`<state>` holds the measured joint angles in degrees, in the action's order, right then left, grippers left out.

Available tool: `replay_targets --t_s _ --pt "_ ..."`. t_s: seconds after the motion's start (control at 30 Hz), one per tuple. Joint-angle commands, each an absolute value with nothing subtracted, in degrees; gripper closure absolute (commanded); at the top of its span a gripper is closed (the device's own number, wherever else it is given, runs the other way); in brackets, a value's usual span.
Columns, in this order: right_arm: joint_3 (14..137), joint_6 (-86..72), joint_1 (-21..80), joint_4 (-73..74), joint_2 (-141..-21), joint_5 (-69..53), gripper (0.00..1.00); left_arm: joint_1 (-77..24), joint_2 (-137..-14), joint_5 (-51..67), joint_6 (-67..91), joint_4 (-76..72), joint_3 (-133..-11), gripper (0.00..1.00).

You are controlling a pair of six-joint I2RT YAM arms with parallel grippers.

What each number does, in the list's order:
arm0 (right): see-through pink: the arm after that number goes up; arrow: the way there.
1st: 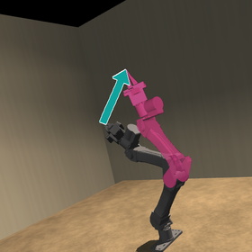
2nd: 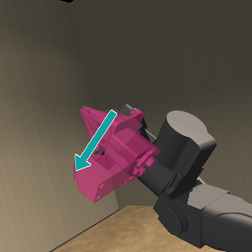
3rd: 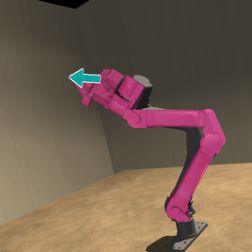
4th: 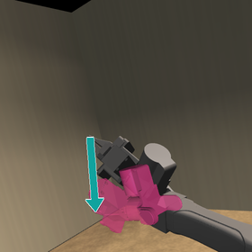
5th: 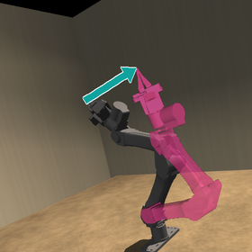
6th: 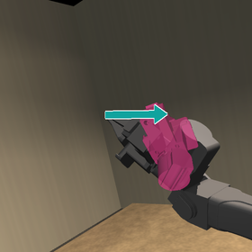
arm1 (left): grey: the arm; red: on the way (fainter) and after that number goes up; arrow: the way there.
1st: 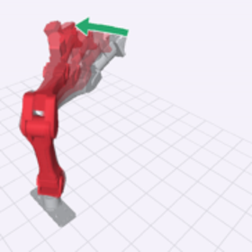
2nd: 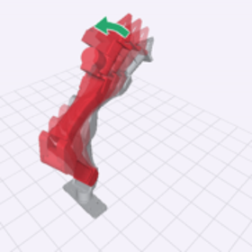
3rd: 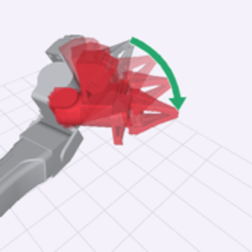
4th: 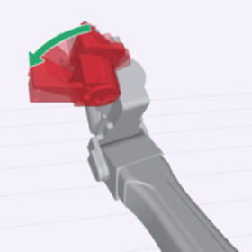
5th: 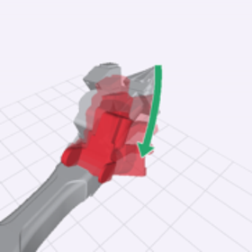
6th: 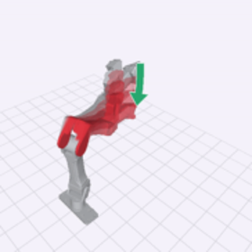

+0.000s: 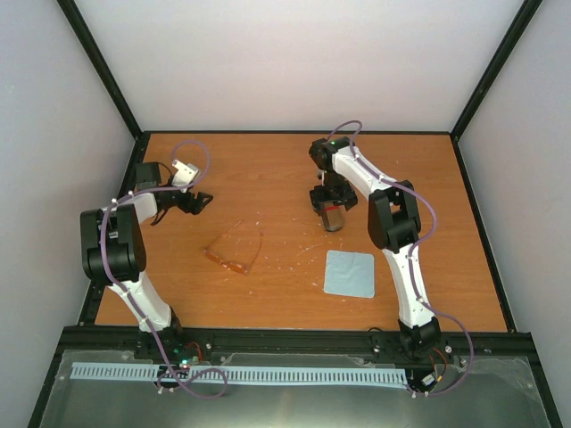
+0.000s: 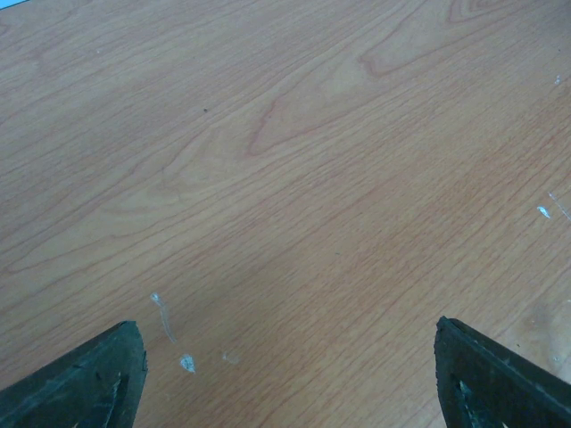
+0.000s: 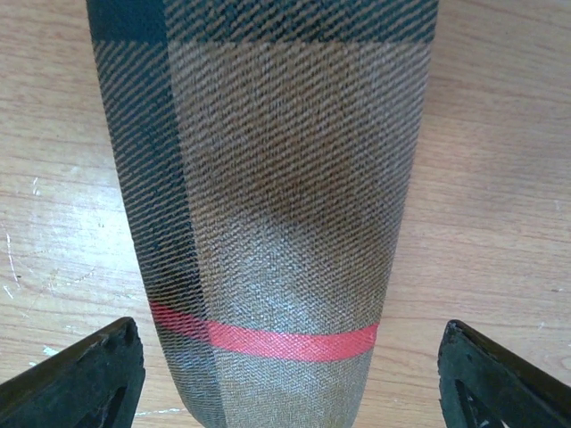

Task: Organize the sunglasses
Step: Pick up the sunglasses case from the center of the board.

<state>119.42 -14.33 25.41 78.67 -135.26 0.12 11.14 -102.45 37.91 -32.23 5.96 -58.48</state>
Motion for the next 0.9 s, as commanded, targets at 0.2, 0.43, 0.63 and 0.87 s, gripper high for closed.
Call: replay_targets --t_s 0.2,0.43,0.63,0.87 --pt "118.9 -13.7 25.0 79.7 -137.0 -0.9 0.11 11.5 -100.5 38.8 -32.4 4.5 -57.9 0.12" --pt "118.8 -13.6 25.0 79.4 -138.0 -2.0 0.15 11.4 -100.4 38.8 -31.9 4.2 -57.8 0.12" --pt "118.9 -13.4 25.0 79.4 -138.3 -2.1 0.28 11.4 -100.4 38.8 -31.9 4.0 -57.7 0.12" --pt "122.0 -13.8 25.0 80.9 -136.6 -3.1 0.34 11.5 -100.3 40.5 -31.2 4.7 -58.7 0.12"
